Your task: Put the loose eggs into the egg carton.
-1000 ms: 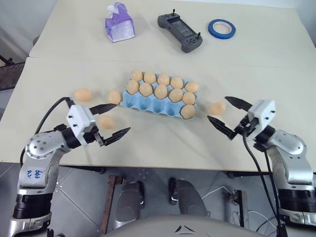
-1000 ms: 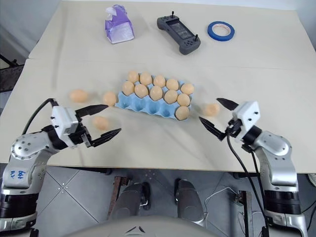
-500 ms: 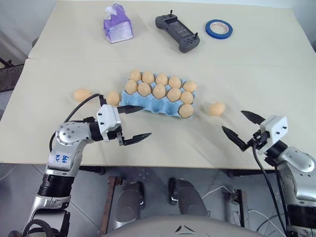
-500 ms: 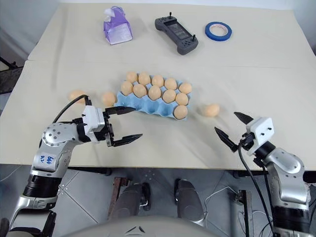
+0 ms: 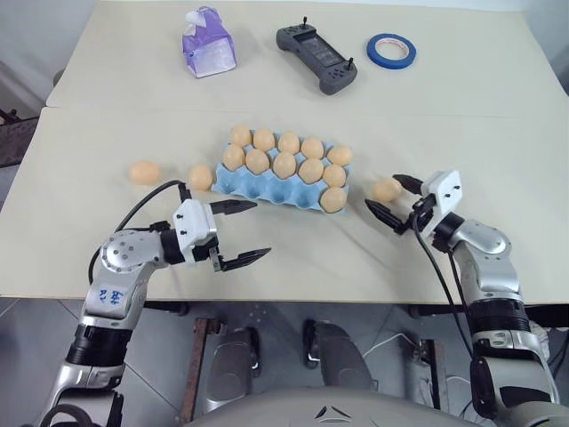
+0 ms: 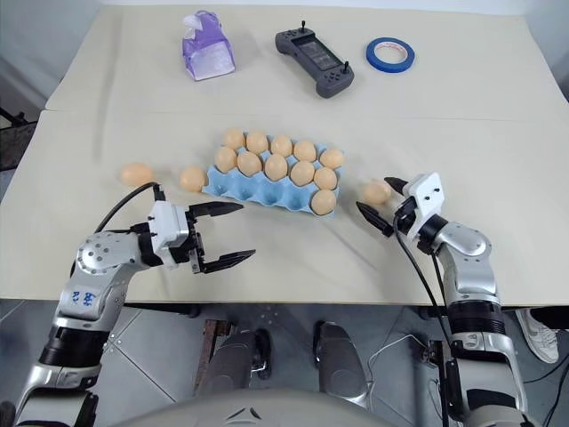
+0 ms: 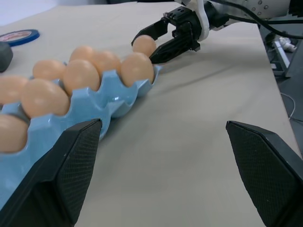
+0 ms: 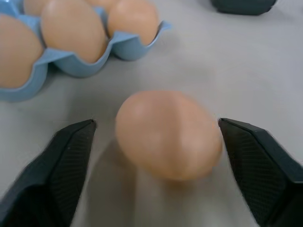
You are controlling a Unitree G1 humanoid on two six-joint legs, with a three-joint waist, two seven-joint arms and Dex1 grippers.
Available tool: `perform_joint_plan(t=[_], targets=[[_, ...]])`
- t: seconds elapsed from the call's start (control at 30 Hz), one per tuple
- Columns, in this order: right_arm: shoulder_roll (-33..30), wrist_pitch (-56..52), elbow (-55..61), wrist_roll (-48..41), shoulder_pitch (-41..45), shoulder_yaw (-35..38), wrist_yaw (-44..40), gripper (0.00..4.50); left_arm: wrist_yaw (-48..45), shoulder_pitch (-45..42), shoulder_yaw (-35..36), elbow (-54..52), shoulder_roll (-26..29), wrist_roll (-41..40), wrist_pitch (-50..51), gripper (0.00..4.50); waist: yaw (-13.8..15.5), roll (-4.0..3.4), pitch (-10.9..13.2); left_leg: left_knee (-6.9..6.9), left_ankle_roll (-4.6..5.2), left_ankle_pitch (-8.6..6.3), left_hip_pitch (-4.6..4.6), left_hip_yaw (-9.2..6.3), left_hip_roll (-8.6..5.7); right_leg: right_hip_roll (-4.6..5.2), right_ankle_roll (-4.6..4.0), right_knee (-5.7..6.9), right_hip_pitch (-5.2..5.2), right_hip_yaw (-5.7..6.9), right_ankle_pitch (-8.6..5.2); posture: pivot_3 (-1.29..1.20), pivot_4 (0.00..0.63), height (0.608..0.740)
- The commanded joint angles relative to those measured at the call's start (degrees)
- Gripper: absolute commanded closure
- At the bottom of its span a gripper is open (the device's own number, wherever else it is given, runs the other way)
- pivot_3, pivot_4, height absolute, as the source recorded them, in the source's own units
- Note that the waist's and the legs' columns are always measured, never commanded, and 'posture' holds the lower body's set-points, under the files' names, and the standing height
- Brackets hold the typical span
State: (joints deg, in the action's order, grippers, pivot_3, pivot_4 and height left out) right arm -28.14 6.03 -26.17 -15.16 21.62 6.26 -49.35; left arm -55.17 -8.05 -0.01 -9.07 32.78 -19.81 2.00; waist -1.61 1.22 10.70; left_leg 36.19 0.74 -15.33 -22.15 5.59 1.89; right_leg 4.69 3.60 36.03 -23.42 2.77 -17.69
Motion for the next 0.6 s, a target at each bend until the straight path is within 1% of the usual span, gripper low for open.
perform_joint_plan(t=[0.03, 0.1, 0.13, 0.2, 0.3, 0.4, 0.5, 0.6], targets=[[0.6, 2.78, -0.47, -0.92, 1.07, 1.06, -0.8, 1.61, 1.55, 1.37, 2.12, -3.37, 0.49, -0.9, 0.26, 0.0, 0.01, 0.0, 0.0, 0.01, 0.0, 0.0, 0.0, 0.0, 0.0, 0.0, 0.0, 0.01, 0.01, 0.01, 0.0, 0.0, 0.15, 0.74], [0.67, 3.36, -0.63, -0.86, 1.13, 1.01, -0.86, 2.26, 2.08, 1.85, 2.65, -3.73, 0.41, -0.94, 0.51, 0.0, 0.03, 0.0, 0.0, 0.04, 0.0, 0.0, 0.0, -0.01, 0.0, 0.02, 0.0, 0.02, 0.02, 0.0, 0.0, 0.0, 0.15, 0.74], [0.68, 3.54, -0.26, -0.84, 1.12, 0.97, -0.93, 2.46, 2.56, 2.13, 3.03, -3.91, 0.32, -0.96, 0.67, 0.0, 0.03, 0.0, 0.0, 0.04, 0.0, 0.0, 0.01, -0.01, -0.01, 0.04, 0.01, 0.03, 0.02, 0.0, 0.0, 0.0, 0.15, 0.74], [0.76, 3.58, 2.19, -1.49, 0.99, 1.01, -1.29, 2.46, 3.5, 2.79, 3.9, -4.06, 0.27, -1.03, 0.9, 0.0, 0.0, 0.0, 0.0, 0.04, 0.0, 0.0, 0.01, -0.01, -0.01, 0.04, 0.0, 0.04, 0.02, 0.0, 0.01, 0.0, 0.15, 0.74], [1.35, -0.19, 11.09, -4.08, 1.35, 0.29, -1.44, 2.46, 4.72, 4.14, 5.65, -4.2, 0.6, -1.21, 1.13, 0.0, -0.37, -0.04, 0.02, 0.01, 0.0, 0.0, 0.01, 0.01, 0.01, 0.03, 0.0, 0.05, -0.03, -0.03, 0.01, 0.0, 0.15, 0.74], [3.01, -6.2, 19.71, -6.39, 2.68, -2.15, -0.88, 2.46, 5.34, 5.38, 6.98, -4.02, 0.98, -1.1, 1.1, 0.0, -0.51, -0.04, 0.02, -0.01, -0.05, 0.0, 0.02, 0.01, 0.1, -0.03, -0.01, 0.09, -0.05, -0.02, 0.0, 0.0, 0.15, 0.74], [4.59, -10.36, 24.93, -5.85, 3.35, -6.33, -0.96, 2.46, 5.74, 5.9, 7.42, -4.16, 0.95, -1.05, 1.28, 0.0, -0.25, -0.04, 0.02, 0.0, -0.08, 0.01, 0.02, -0.04, 0.13, -0.04, -0.05, 0.12, -0.06, 0.03, 0.01, 0.0, 0.15, 0.74], [6.61, -10.4, 24.88, -0.7, 5.07, -12.38, -0.14, 2.46, 6.33, 6.53, 7.45, -4.93, 0.69, -0.93, 1.51, 0.0, -0.09, -0.03, 0.02, 0.0, -0.1, 0.0, 0.0, -0.05, 0.11, 0.02, -0.06, 0.05, -0.04, 0.03, 0.01, 0.0, 0.15, 0.74]])
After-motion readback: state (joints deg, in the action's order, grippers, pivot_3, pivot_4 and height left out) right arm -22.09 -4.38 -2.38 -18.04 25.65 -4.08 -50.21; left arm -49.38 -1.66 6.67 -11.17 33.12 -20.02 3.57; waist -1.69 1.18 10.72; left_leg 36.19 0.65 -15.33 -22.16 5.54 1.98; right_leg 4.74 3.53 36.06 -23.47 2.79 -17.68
